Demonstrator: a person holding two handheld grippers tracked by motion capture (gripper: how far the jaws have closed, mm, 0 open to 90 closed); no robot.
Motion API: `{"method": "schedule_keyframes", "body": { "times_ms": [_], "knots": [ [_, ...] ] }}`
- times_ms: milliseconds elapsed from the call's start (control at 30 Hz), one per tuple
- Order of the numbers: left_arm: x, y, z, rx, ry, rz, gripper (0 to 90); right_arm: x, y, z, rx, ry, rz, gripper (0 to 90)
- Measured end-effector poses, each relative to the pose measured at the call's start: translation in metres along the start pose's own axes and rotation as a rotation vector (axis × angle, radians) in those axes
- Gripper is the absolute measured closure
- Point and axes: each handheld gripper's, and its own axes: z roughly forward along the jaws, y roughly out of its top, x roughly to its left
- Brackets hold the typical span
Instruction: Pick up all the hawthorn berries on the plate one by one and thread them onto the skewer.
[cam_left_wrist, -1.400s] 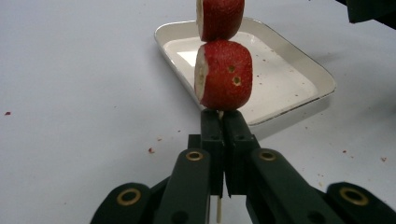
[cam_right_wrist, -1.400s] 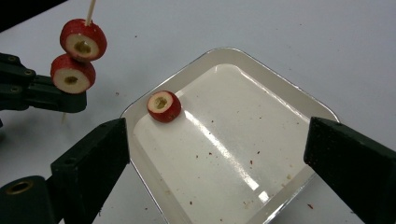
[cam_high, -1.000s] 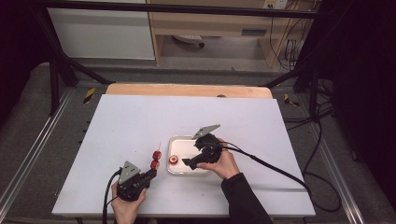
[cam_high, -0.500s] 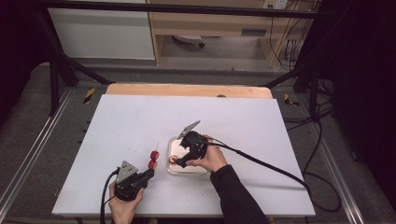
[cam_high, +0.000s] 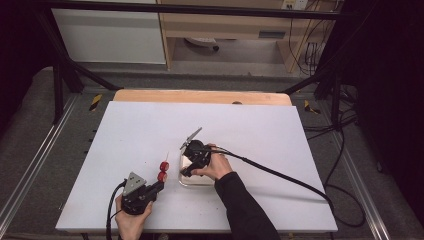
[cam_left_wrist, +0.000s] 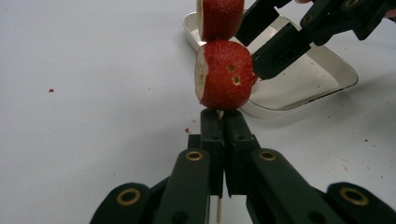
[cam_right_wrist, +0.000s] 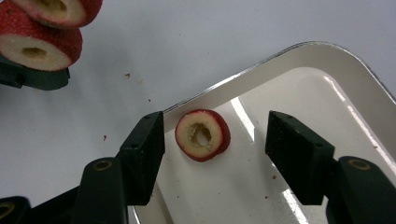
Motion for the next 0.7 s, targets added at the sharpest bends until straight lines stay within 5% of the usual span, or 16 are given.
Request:
{"method": "schedule_keyframes", "body": {
  "times_ms": [200,700],
  "knots": [
    [0.000,0.000,0.000,0.000,-0.001,0.000,87.8,0.001,0.002,0.006,0.031,0.007,0.017,43.0],
    [0.001,0.000,0.000,0.002,0.001,0.000,87.8,0.003,0.003,0.013,0.057,0.017,-0.054,58.3]
  ]
}}
